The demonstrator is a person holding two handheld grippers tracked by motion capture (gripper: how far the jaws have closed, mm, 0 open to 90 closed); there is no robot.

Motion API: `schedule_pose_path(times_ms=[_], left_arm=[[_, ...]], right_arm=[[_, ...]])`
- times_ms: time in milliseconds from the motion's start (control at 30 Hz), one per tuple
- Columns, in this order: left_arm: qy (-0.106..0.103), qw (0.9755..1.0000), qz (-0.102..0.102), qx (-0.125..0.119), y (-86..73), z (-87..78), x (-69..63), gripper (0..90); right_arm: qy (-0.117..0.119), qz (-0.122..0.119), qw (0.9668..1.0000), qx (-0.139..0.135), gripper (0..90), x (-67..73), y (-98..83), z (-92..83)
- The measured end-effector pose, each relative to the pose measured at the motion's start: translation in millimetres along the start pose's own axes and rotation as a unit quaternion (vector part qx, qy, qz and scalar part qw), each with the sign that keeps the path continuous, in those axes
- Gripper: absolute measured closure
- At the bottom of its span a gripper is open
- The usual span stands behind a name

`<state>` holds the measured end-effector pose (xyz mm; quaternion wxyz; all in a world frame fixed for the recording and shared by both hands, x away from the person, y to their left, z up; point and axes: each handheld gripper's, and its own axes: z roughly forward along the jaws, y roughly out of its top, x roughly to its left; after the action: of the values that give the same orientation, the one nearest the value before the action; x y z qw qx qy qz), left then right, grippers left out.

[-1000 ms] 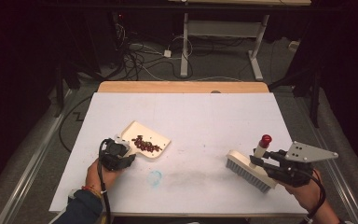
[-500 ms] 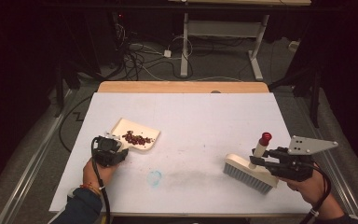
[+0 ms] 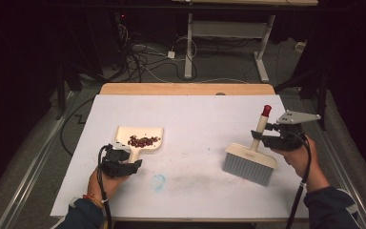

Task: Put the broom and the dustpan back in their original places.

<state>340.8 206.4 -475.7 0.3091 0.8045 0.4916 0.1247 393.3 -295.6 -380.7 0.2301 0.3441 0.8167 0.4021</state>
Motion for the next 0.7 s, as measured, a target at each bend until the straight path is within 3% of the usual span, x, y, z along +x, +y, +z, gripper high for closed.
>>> schedule_pose_path(times_ms=[33,67,100,167,200,267,367,433,533,700], left_arm=[[0.005,0.9998,0.014,-0.013,-0.9,-3.1,-1.5,32.0],[0.007,0.999,0.032,-0.032,-2.3,-7.3,-2.7,32.0],[0.006,0.9973,0.051,-0.052,-4.1,-11.6,-3.9,28.2],[0.0,0.9923,0.093,-0.081,-7.8,-19.6,-3.8,28.3],[-0.005,0.9901,0.105,-0.093,-9.5,-22.3,-3.2,28.3],[0.005,0.9874,0.118,-0.105,-12.8,-25.0,-1.7,25.7],[-0.005,0.986,0.131,-0.103,-19.2,-25.2,2.8,25.8],[-0.003,0.9849,0.14,-0.102,-23.8,-24.9,4.0,25.7],[0.002,0.9843,0.148,-0.096,-27.7,-23.5,3.3,25.7],[0.001,0.9841,0.153,-0.09,-28.9,-21.0,0.4,25.8]], right_arm=[[-0.028,0.004,0.9996,0.007,42.8,-4.7,1.4,6.0],[-0.028,0.004,0.9996,0.007,42.8,-4.7,1.4,6.0],[-0.049,0.007,0.9987,0.01,39.8,-9.6,2.2,11.8],[-0.072,0.027,0.997,-0.005,39.2,-18.3,0.6,20.2],[-0.075,0.041,0.9962,-0.017,39.2,-21.0,-0.6,23.1],[-0.07,0.058,0.9955,-0.026,41.6,-23.7,-2.7,29.5],[-0.068,0.056,0.996,-0.017,43.3,-20.5,-6.9,42.4],[-0.086,0.044,0.9953,-0.007,45.4,-17.7,-8.8,47.8],[-0.114,0.046,0.9923,0.01,57.3,-18.9,-14.9,53.1],[-0.146,0.076,0.9855,0.043,75.0,-29.7,-31.3,59.0]])
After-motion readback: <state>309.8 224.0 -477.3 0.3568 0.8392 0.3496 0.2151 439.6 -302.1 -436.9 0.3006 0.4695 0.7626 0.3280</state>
